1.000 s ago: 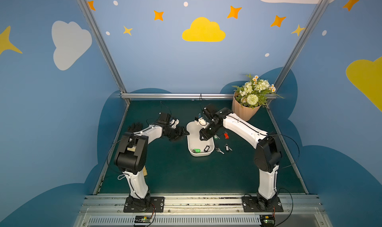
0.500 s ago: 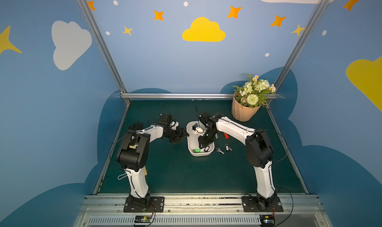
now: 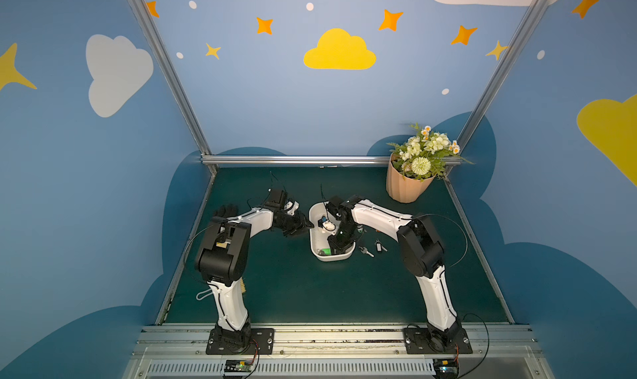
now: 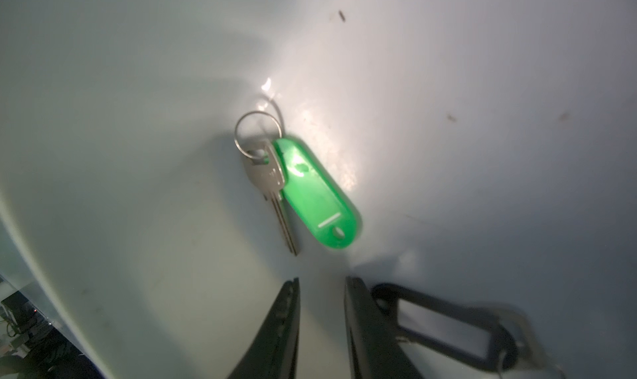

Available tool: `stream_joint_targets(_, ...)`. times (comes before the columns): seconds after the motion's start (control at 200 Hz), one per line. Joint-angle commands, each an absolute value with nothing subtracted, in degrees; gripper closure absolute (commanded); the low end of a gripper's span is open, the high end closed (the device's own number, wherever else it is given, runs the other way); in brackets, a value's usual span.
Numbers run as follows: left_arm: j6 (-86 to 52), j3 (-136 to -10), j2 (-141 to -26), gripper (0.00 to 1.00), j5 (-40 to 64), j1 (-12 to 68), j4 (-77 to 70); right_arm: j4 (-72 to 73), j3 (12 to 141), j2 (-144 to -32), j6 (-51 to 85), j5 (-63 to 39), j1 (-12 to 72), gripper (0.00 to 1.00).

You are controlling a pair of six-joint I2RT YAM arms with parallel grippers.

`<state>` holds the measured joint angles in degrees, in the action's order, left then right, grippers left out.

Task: Take the keys out of the storage box
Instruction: Pick up the key from the storage box.

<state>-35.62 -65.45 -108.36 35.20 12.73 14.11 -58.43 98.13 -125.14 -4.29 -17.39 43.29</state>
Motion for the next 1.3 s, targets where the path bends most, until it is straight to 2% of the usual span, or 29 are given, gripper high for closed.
stream_joint_targets(0.0, -35.61, -66.73, -110.21, 0.71, 34.62, 13.14, 14.72, -58.23, 97.82, -122.83, -3.01, -15.36, 43.50, 0.71)
stream_joint_targets(0.205, -35.67, -67.80, -108.79, 0.97, 33.47, 14.15, 16.76, -57.21, 99.60, -120.19, -1.53, -14.80, 43.20, 0.69)
stream_joint_targets(0.526, -31.03, -73.20, -103.08, 0.97, 19.86, 17.44, 33.50, -55.52, 102.06, -114.61, 0.99, -13.27, 41.90, 0.65)
stream_joint_targets(0.671, -28.65, -75.35, -99.78, 0.97, 8.92, 19.52, 41.57, -53.27, 99.21, -112.11, -0.13, -10.62, 42.76, 0.65)
stream_joint_targets(0.771, -27.91, -76.09, -98.88, 0.97, 5.59, 20.61, 44.20, -50.02, 96.23, -110.76, -1.24, -9.48, 44.12, 0.64)
stream_joint_targets(0.981, -29.55, -76.37, -100.39, 0.97, 8.32, 21.09, 45.35, -42.12, 90.68, -111.70, -1.59, -8.72, 48.03, 0.62)
stream_joint_targets(1.061, -30.86, -76.29, -101.04, 0.97, 9.64, 21.11, 45.09, -39.39, 89.54, -112.51, -1.48, -8.37, 49.33, 0.58)
stream_joint_targets(1.296, -33.22, -74.03, -101.41, 0.97, 12.14, 20.99, 42.60, -36.57, 85.43, -114.44, -0.80, -9.67, 51.30, 0.54)
